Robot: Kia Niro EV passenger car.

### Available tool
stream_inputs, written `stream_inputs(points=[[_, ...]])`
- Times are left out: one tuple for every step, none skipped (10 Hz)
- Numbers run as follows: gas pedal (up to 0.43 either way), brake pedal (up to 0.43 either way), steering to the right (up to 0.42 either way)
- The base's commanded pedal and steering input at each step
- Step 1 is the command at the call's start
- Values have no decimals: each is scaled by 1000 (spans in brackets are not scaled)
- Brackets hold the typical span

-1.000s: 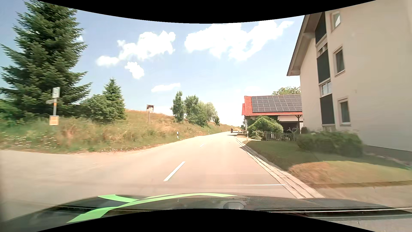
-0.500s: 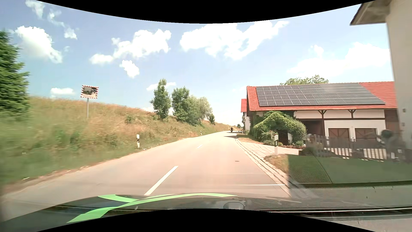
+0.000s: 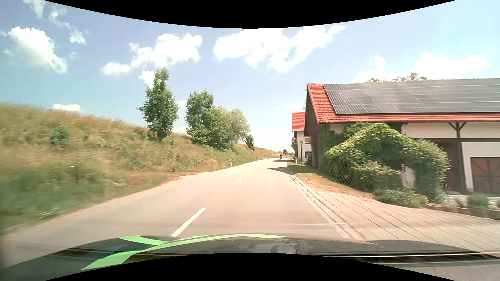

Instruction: Follow the waypoints while adhering to traffic rules and regulations

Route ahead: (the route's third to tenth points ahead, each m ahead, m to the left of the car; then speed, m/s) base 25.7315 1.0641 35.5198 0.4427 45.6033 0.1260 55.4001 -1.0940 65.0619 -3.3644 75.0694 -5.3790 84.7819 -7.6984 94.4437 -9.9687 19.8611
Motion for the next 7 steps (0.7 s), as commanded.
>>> stream_inputs(points=[[138,0,11],[138,0,11],[138,0,11],[138,0,11],[138,0,11],[138,0,11],[138,0,11]])
